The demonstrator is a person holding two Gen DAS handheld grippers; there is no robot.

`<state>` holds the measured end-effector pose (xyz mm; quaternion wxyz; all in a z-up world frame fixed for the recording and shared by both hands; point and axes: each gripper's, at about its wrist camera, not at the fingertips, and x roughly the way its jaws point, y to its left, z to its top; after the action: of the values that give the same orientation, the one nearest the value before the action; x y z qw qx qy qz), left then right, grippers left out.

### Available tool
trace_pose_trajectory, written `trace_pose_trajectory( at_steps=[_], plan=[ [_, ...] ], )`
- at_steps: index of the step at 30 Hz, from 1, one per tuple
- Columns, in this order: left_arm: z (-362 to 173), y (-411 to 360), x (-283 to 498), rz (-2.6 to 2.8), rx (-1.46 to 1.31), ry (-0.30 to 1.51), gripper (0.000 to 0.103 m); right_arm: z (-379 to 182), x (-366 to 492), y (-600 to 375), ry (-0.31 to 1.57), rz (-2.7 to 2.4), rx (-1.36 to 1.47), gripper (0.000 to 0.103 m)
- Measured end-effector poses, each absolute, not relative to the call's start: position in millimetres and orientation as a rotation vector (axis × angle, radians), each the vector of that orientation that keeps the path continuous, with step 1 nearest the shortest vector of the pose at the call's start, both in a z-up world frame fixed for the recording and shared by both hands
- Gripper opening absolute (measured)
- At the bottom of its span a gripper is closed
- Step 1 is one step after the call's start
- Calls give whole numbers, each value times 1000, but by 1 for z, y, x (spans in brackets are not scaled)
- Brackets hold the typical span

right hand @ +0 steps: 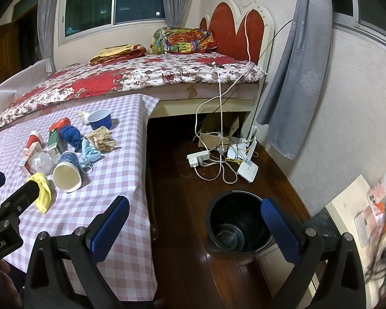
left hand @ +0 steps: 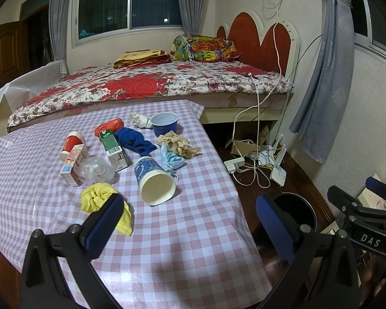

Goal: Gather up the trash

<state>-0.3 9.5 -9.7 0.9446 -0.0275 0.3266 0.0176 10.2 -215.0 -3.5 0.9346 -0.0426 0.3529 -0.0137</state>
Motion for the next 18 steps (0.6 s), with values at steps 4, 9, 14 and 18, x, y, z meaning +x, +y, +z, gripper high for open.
trace_pose_trajectory(
  at_steps=[4, 9, 14, 18],
  plan=[
    [-10, 10, 0, 37, -56, 664, 103, -3, 10, -214, 720, -28, -88, 103],
    [-9, 10, 0, 35, -56, 667, 103, -4, 10, -214, 722, -29, -88, 103],
    [-9, 10, 0, 35, -59, 666, 103, -3, 10, -215, 721, -30, -88, 103],
    [-10, 10, 0, 35, -58, 667, 103, -3, 10, -215, 723, -30, -92, 103]
  ],
)
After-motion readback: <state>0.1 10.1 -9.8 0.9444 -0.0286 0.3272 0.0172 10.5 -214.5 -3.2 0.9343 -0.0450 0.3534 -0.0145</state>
